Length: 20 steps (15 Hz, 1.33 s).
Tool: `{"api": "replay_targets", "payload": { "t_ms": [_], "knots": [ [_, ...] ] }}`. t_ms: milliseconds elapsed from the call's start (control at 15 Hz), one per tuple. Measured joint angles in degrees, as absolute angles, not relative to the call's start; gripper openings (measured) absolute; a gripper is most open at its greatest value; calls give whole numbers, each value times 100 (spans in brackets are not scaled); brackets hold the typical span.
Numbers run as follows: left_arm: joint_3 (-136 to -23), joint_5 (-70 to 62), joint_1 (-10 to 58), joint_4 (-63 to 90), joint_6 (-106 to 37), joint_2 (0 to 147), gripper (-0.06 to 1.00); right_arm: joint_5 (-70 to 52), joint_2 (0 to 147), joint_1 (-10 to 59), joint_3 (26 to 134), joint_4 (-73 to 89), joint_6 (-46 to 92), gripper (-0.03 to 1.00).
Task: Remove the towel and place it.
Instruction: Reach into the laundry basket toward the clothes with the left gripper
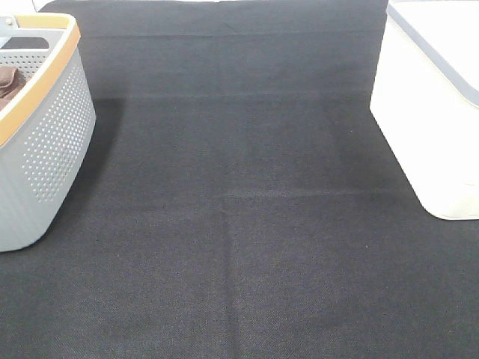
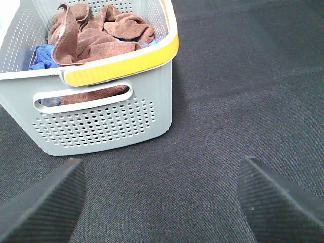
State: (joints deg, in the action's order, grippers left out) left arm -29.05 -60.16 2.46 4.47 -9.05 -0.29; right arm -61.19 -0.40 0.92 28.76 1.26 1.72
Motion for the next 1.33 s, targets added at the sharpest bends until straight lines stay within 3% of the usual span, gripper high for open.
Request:
{"api": "replay_targets", "payload": {
  "t_ms": [1333],
  "knots": [
    [-2905, -6016, 246, 447, -905, -29, 78, -6119, -40, 92, 2876, 126, 172, 75]
  ]
}}
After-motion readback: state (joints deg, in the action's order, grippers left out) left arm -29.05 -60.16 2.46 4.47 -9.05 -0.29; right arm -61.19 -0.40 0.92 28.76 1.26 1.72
